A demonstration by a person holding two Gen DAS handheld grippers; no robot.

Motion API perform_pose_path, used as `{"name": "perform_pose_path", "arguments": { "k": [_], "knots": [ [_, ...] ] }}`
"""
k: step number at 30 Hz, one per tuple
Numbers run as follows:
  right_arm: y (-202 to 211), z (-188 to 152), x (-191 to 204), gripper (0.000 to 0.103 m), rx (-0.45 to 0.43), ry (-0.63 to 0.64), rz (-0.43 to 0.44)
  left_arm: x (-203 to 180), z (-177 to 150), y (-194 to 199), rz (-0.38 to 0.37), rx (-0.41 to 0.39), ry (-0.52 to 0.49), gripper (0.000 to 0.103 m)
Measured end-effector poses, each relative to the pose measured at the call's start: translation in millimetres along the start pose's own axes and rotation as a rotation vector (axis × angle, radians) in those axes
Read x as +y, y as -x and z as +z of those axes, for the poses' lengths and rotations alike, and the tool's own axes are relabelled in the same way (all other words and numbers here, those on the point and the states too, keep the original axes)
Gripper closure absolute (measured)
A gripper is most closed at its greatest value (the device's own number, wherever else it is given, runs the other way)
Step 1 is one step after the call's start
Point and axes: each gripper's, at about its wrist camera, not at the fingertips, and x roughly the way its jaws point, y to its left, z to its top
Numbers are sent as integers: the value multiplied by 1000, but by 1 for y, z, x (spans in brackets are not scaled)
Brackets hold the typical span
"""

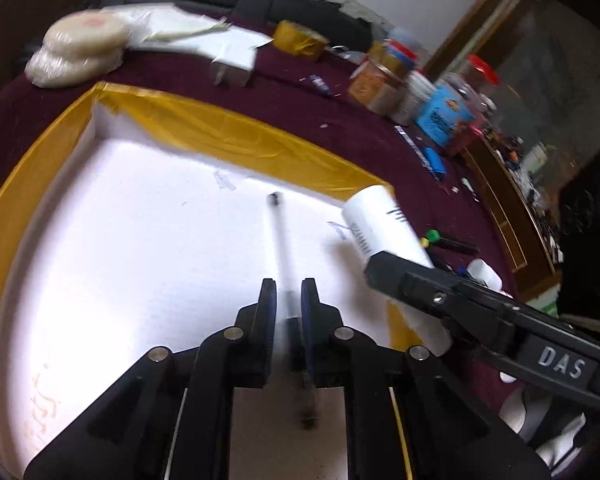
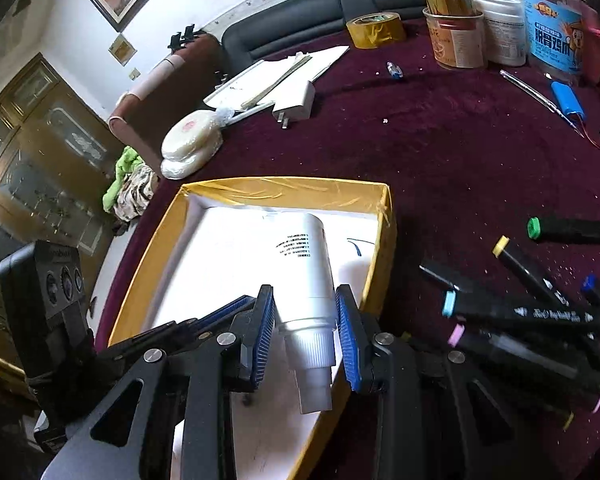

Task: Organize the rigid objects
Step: 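Lower the pen and white bottle into the tray and open both tools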

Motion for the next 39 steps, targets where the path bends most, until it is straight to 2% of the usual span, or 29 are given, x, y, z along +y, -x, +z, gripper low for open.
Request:
{"name": "perform_pose_path", "arguments": {
  "k": [1, 3, 5, 6, 9, 12, 16, 18, 20, 22, 23, 27, 31, 35, 39],
  "knots": [
    [0, 0, 0, 75, -11, 0, -7, 3, 1, -3, 4, 0, 13, 88],
    [0, 1, 3, 73, -24, 15, -30, 9, 0, -8, 14, 16, 54, 71],
    [2, 0, 7, 67, -37, 43, -40, 11, -1, -6, 1, 13, 72, 55],
    [3, -1, 8, 67, -43, 52, -45, 10, -3, -4, 13, 2, 67, 51],
    [13, -3, 9, 66, -71, 61, -54, 7, -5, 3, 79, -31, 48, 51],
    [32, -10, 8, 62, -122, 90, -88, 6, -11, 7, 103, -45, 41, 50],
    [76, -29, 8, 60, -268, 170, -198, 2, -20, 12, 148, -61, 31, 48],
    [105, -43, 7, 46, -392, 207, -284, -3, -24, 13, 175, -69, 14, 48],
    [132, -61, 1, 12, -538, 212, -386, -8, -25, 15, 192, -67, 4, 48],
    [150, -75, -15, 4, -656, 184, -444, -14, -25, 20, 210, -92, -12, 48],
    [155, -76, -22, 4, -672, 171, -454, -17, -25, 24, 219, -108, -19, 48],
    [163, -73, -66, 4, -603, 66, -474, -46, -25, 47, 240, -194, -80, 48],
    [174, -80, -105, 4, -593, -19, -511, -82, -32, 55, 238, -211, -174, 45],
    [192, -89, -142, 4, -605, -90, -509, -118, -37, 49, 200, -180, -249, 43],
    [206, -99, -175, 4, -625, -163, -507, -137, -37, 31, 140, -102, -231, 43]
  ]
}}
